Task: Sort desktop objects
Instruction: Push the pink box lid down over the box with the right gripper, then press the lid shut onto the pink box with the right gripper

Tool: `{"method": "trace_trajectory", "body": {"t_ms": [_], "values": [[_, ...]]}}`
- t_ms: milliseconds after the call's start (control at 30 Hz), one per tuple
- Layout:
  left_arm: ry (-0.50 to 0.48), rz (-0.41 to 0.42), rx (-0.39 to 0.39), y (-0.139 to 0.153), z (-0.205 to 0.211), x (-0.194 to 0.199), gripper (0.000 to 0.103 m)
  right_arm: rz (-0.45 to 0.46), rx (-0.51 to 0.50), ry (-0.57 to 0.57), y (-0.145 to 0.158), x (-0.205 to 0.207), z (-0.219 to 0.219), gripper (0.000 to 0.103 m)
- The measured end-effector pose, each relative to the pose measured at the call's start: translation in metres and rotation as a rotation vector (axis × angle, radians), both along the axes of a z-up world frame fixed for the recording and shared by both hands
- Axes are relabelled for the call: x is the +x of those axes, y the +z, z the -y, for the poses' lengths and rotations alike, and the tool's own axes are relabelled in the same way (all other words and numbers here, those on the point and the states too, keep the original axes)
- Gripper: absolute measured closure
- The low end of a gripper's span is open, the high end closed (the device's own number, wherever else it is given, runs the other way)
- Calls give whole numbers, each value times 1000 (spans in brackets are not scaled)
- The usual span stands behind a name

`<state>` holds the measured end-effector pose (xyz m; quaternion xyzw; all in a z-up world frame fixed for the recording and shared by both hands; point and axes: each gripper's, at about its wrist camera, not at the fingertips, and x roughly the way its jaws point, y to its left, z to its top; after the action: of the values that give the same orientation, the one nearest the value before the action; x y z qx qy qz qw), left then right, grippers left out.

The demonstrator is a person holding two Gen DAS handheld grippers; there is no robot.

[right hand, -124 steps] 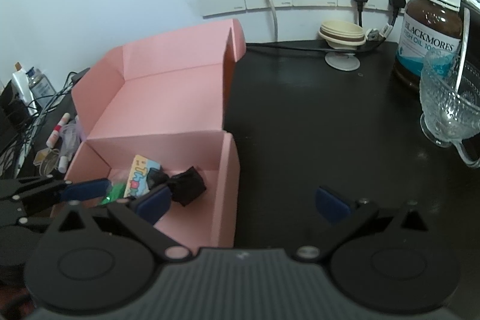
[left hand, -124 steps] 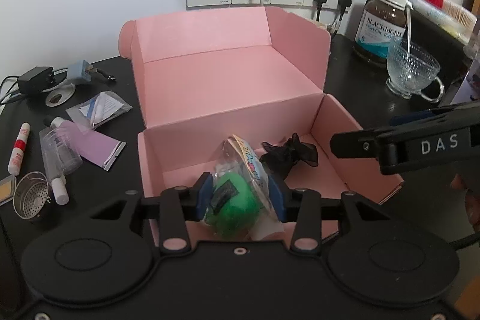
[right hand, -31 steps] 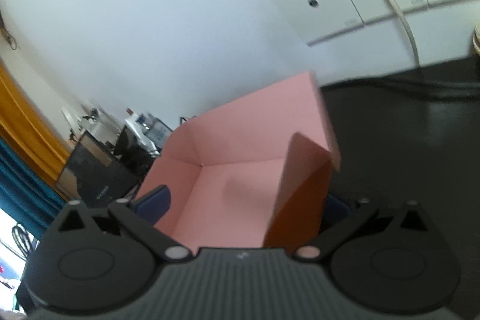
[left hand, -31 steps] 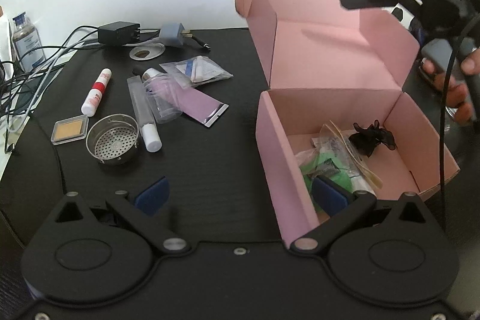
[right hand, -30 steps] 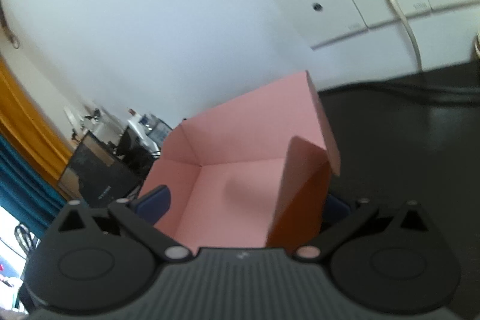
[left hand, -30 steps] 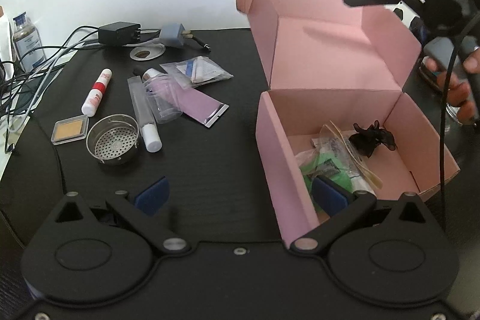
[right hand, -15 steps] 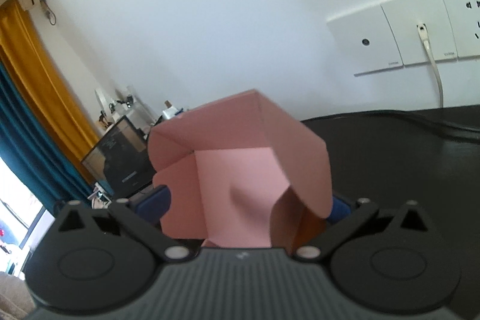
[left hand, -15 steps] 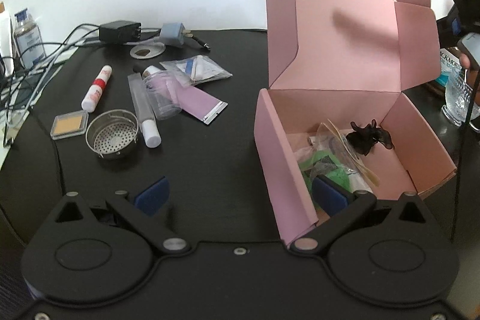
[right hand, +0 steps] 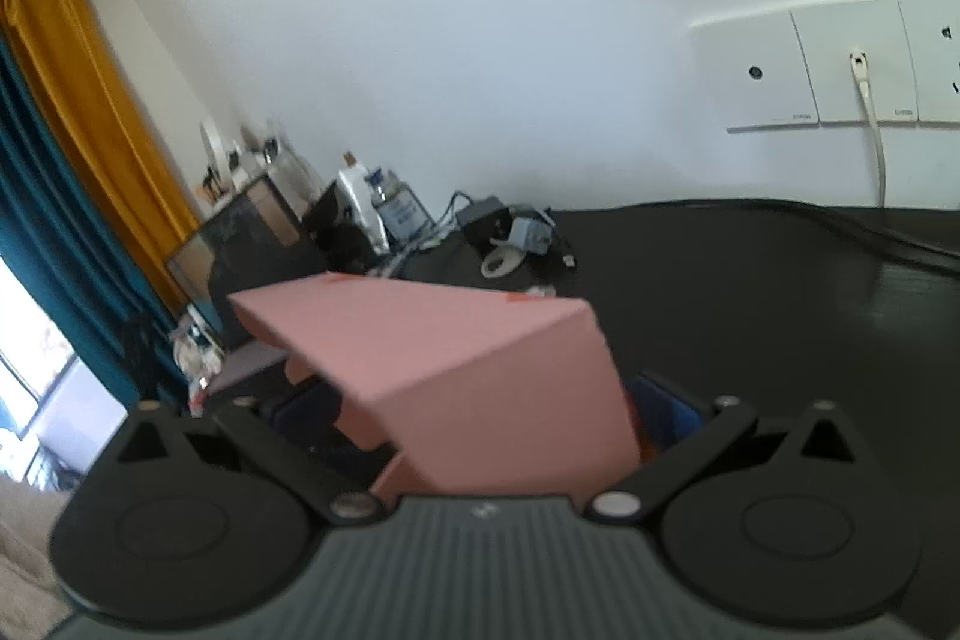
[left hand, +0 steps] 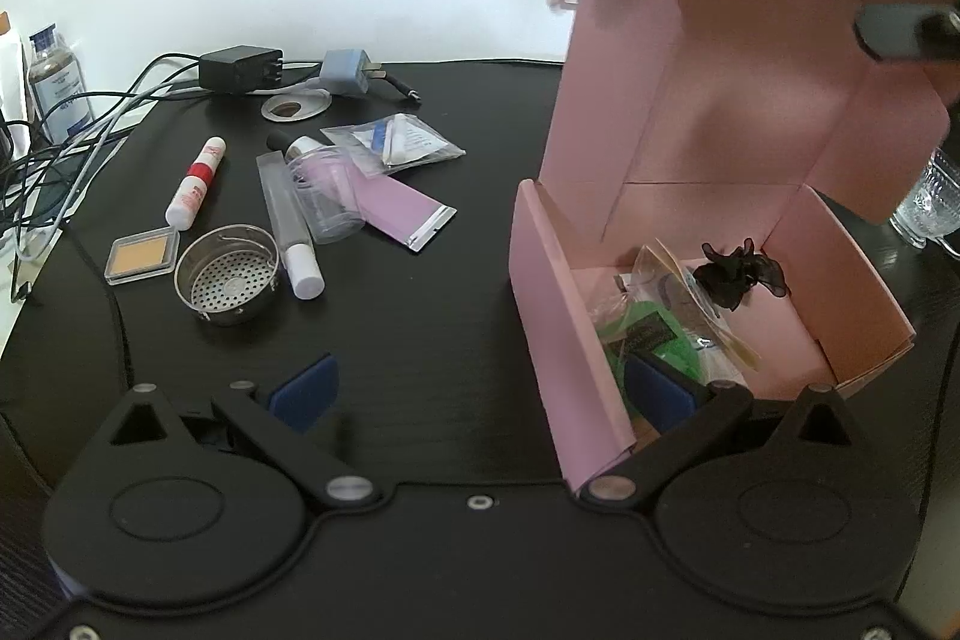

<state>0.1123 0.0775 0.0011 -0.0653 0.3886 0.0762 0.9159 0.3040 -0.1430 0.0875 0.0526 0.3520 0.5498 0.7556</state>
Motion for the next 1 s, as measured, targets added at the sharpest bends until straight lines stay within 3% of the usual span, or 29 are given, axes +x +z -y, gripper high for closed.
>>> {"method": "trace_trajectory", "body": {"t_ms": [133, 400, 600, 867, 1000], "values": [[-12, -5, 16, 4, 1, -3, 0, 41, -28, 11, -1, -13, 3, 1], [-4, 71, -56, 29, -12, -30, 0, 101, -95, -5, -2, -36, 7, 1], [4, 226, -139, 58, -24, -57, 0, 192, -160, -1, 1, -58, 7, 1], [-244, 313, -131, 79, -1, -30, 0, 290, -229, -12, 3, -84, 7, 1], [-349, 304, -145, 80, 16, -20, 0, 307, -262, -30, 3, -94, 16, 1]]}}
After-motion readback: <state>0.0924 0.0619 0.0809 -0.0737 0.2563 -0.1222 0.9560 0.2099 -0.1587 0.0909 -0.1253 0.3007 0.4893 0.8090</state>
